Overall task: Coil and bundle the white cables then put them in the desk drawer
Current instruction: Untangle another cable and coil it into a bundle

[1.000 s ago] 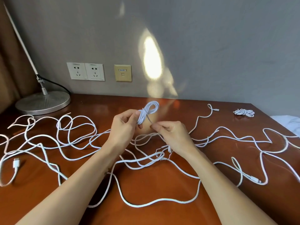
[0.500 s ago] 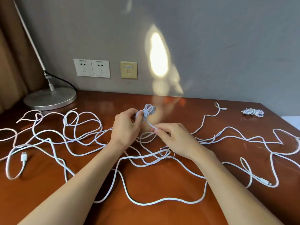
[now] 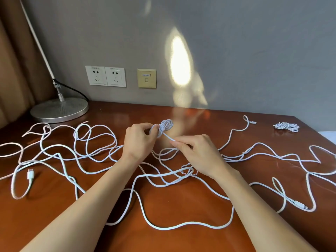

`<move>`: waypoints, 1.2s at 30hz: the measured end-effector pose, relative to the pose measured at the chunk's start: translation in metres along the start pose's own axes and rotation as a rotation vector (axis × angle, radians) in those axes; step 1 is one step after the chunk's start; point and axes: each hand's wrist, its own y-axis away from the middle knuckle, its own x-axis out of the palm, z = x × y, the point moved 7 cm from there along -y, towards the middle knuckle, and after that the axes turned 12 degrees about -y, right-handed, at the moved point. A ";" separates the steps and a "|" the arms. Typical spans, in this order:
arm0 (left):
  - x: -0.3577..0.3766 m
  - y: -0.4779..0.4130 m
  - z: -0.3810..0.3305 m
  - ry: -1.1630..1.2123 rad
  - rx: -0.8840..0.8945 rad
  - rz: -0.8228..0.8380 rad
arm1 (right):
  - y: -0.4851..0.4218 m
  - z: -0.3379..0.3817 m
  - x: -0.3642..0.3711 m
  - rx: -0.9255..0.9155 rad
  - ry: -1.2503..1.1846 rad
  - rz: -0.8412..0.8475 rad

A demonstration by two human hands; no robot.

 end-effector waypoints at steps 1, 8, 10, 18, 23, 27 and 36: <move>0.001 0.001 -0.001 -0.008 0.004 0.007 | 0.001 0.000 0.000 0.017 -0.019 -0.003; 0.005 0.007 -0.014 -0.146 0.232 0.063 | 0.000 -0.005 -0.009 -0.076 0.032 -0.092; 0.007 0.011 -0.023 -0.196 0.346 0.075 | -0.001 -0.004 -0.016 -0.158 0.084 -0.178; 0.018 0.024 -0.044 -0.121 0.530 0.188 | -0.002 -0.009 -0.038 -0.122 -0.031 -0.405; 0.023 0.029 -0.048 -0.108 0.571 0.245 | -0.001 -0.022 -0.037 0.072 -0.188 -0.396; 0.022 0.031 -0.051 -0.105 0.590 0.243 | -0.001 -0.025 -0.039 0.102 -0.208 -0.427; 0.023 0.034 -0.052 -0.162 0.574 0.245 | 0.001 -0.028 -0.035 0.138 -0.289 -0.495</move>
